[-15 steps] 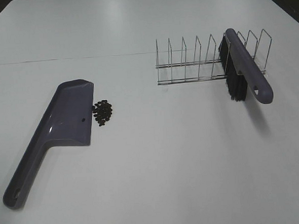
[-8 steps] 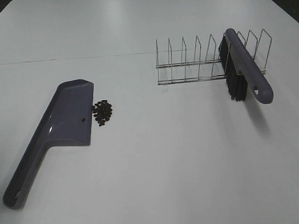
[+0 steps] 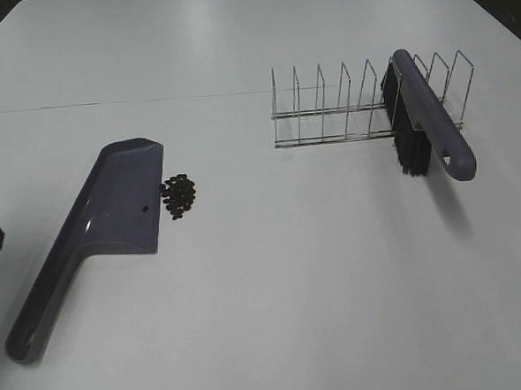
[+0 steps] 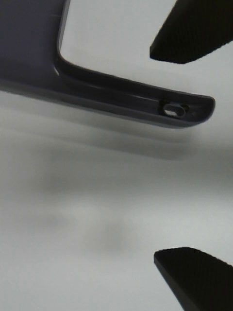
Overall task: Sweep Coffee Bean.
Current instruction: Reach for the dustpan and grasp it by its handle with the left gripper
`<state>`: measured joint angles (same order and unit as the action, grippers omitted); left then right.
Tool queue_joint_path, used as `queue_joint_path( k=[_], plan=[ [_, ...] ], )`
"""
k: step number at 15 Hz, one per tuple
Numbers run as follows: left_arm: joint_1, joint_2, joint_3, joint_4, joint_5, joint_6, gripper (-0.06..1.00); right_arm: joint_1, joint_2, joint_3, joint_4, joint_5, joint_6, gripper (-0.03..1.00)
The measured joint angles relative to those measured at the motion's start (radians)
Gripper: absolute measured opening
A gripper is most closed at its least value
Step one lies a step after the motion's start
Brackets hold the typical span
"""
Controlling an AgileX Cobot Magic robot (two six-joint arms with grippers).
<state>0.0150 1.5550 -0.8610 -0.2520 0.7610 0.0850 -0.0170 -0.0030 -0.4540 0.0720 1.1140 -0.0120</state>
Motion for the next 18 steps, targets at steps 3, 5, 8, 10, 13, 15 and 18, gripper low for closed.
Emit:
queue_joint_path(
  k=[3,5,8,10,13,15,18],
  plan=[
    [-0.145,0.122,-0.046,0.02,-0.065,-0.066,0.93,0.0,0.0,0.0,0.0,0.0,0.0,0.76],
    [-0.196,0.193,-0.075,0.023,-0.074,-0.078,0.93,0.0,0.0,0.0,0.0,0.0,0.0,0.76],
    [-0.215,0.272,-0.102,0.033,-0.075,-0.14,0.93,0.0,0.0,0.0,0.0,0.0,0.0,0.76],
    [-0.215,0.303,-0.106,0.044,-0.103,-0.161,0.93,0.0,0.0,0.0,0.0,0.0,0.0,0.76],
    [-0.226,0.357,-0.143,0.066,-0.092,-0.18,0.93,0.0,0.0,0.0,0.0,0.0,0.0,0.76],
    [-0.24,0.376,-0.164,0.093,-0.083,-0.206,0.92,0.0,0.0,0.0,0.0,0.0,0.0,0.76],
    [-0.258,0.418,-0.188,0.116,-0.074,-0.235,0.91,0.0,0.0,0.0,0.0,0.0,0.0,0.76]
  ],
)
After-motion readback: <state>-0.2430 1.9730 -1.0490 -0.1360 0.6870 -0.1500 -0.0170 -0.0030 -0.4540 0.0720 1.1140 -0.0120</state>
